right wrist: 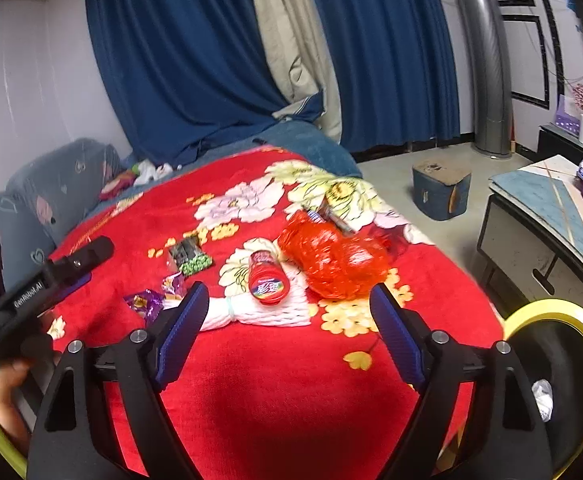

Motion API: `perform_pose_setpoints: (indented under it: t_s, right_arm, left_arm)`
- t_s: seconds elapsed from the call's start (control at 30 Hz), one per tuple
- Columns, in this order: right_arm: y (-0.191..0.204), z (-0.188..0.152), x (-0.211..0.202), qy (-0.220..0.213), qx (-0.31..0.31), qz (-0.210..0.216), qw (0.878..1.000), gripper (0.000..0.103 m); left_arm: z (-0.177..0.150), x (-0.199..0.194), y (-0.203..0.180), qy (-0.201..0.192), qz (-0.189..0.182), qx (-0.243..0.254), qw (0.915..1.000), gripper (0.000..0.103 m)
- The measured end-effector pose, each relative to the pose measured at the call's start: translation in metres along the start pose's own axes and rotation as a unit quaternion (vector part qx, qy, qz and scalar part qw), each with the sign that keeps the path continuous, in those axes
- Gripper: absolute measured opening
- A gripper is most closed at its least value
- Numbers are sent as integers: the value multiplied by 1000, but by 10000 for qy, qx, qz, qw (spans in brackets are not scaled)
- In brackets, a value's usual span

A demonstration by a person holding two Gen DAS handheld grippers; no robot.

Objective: Collect trash
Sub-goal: 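Move both open tools back over the bedspread toward the red bag and wrappers, then grasp the purple wrapper with the left tool while the right tool grasps the red candy tube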

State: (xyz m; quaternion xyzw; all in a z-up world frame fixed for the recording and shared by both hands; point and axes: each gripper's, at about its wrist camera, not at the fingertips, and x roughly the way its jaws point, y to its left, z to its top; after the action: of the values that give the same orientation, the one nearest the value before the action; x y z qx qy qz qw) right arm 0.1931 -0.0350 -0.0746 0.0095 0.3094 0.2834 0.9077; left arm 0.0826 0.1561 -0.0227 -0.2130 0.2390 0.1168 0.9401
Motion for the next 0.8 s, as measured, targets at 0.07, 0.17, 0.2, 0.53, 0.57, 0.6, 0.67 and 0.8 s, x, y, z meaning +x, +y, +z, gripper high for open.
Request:
perform_pose_setpoints:
  t_s: [0.07, 0.17, 0.2, 0.53, 0.57, 0.6, 0.67, 0.8]
  right_arm:
    - [1, 0, 12, 118, -4, 71, 9999, 78]
    - [2, -1, 25, 261, 48, 145, 9995, 76]
    - [2, -1, 30, 305, 58, 147, 9994, 75]
    - [9, 1, 64, 545, -79, 249, 9982, 71]
    - [9, 2, 68, 580, -69, 268, 9979, 70]
    - [10, 2, 71, 604, -69, 278, 9978, 69]
    - [11, 3, 78, 642, -78, 281, 9975, 68]
    - [15, 6, 92, 726, -94, 294, 9969, 61]
  left_arm:
    - [-1, 4, 9, 105, -31, -138, 9998, 92]
    - [-4, 8, 20, 288, -104, -306, 9991, 86]
    - [-5, 10, 23, 369, -161, -367, 9985, 82]
    - [-19, 29, 26, 932, -493, -599, 9926, 50]
    - [-21, 30, 27, 956, -495, -614, 9923, 48]
    - [-22, 31, 27, 984, -506, -635, 9918, 46]
    - [-24, 34, 27, 1034, -524, -656, 9911, 43]
    - [-26, 36, 26, 1098, -548, -657, 9903, 37]
